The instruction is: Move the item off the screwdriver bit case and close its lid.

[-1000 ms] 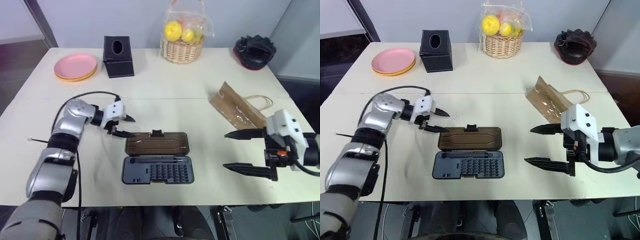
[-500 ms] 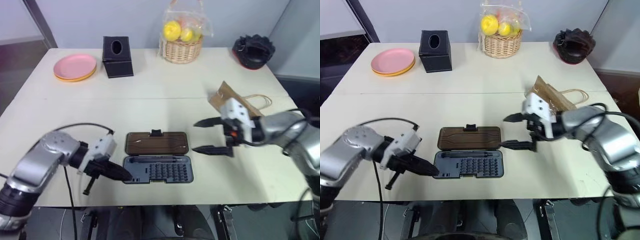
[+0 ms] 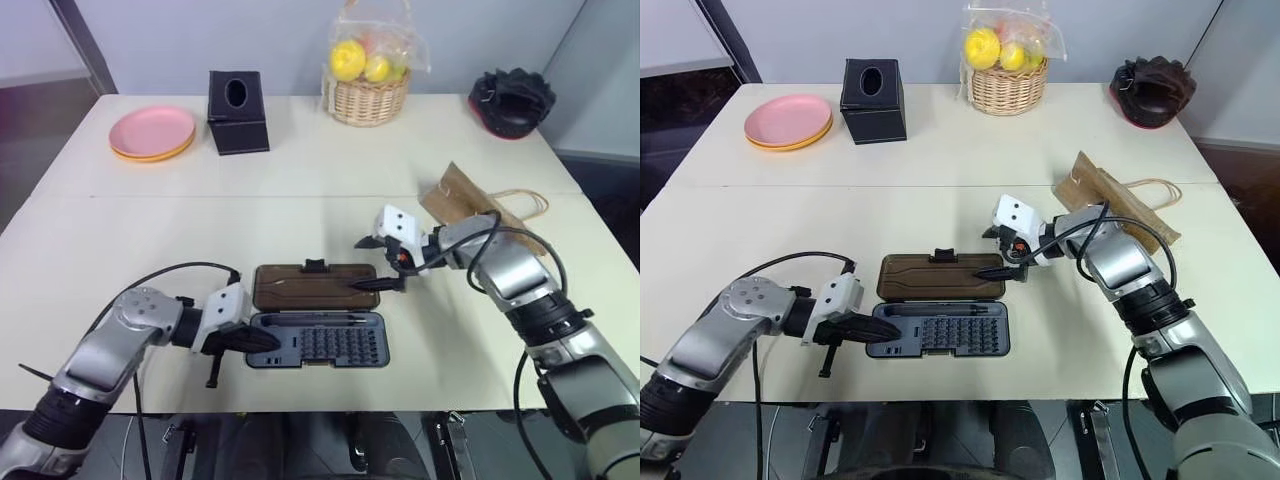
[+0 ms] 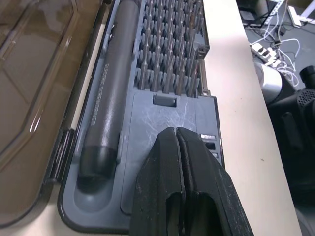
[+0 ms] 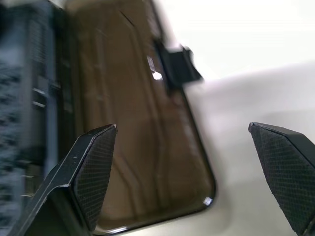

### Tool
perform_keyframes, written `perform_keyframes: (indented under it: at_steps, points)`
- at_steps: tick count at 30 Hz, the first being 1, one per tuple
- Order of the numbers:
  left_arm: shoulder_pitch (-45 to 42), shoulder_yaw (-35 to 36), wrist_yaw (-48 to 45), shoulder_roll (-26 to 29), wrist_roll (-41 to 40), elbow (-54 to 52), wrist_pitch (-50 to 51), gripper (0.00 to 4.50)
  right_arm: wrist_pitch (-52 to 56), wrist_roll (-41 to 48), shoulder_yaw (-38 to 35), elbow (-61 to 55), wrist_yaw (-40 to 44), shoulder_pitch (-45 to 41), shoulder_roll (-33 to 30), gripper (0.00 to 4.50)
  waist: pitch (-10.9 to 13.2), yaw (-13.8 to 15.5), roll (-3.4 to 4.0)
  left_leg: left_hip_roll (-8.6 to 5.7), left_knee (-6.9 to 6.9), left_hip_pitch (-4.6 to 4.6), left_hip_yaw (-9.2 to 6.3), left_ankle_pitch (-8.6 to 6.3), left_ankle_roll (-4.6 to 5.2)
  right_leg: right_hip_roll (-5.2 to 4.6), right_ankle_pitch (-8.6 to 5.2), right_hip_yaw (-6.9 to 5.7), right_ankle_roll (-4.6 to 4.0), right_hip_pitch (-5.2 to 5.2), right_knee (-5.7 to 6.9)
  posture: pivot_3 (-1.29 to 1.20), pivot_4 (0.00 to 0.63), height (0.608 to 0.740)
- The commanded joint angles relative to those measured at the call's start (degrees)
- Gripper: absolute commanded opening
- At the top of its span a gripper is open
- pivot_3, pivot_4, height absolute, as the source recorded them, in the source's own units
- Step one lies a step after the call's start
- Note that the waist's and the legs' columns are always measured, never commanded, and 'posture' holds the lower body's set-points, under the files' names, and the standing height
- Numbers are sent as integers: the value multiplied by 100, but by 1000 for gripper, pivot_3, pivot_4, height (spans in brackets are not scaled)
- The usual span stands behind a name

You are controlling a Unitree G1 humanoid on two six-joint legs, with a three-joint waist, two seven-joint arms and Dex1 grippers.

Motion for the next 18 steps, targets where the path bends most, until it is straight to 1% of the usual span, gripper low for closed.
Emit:
perform_keyframes:
  at_steps: [1, 4, 6, 7, 11, 12, 18]
  points:
    - [168, -152, 112, 39, 178, 67, -33, 49, -294, -265, -30, 285, -8, -163, 150, 4500, -2, 0, 3, 0, 0, 0, 0, 0, 0, 0, 0, 0, 0, 0, 0, 0, 150, 740]
    - [252, -201, 124, 71, 197, 40, -86, 49, -457, -537, -3, 715, -111, -292, 353, 4500, -5, -8, 8, 0, 0, 1, 0, 0, 0, 0, 0, 0, 0, 0, 1, 0, 150, 740]
    - [306, -239, 110, 102, 239, 34, -170, 0, -639, -716, 31, 981, -113, -354, 438, 3950, -10, -14, 15, -1, 0, 2, 2, 0, 0, 0, 0, 0, 0, 1, 1, 0, 150, 740]
    - [326, -242, 127, 104, 242, 29, -175, 0, -776, -805, 66, 1051, -70, -353, 441, 3595, -14, -16, 19, 0, -1, 3, 2, 0, 0, 0, 0, 1, -1, 1, 1, 0, 150, 740]
    - [362, -237, 173, 104, 198, 32, -148, 0, -1189, -1102, 199, 1220, 56, -344, 454, 1555, -22, -15, 24, 0, -3, 9, 1, 0, 0, 2, 0, 0, -1, 8, 0, 0, 150, 740]
    - [379, -245, 179, 107, 200, 31, -151, 0, -1297, -1172, 224, 1243, 68, -324, 461, 1134, -22, -19, 24, 0, -3, 15, 2, 0, 0, 2, 0, 0, -1, 14, 0, 0, 150, 740]
    - [516, -262, 265, 84, 197, -48, -174, 0, -1710, -1423, 264, 1364, 95, -273, 522, 1134, -22, -30, 25, 2, -26, 99, 2, -1, 1, 1, -12, 1, -20, 90, -14, 0, 150, 740]
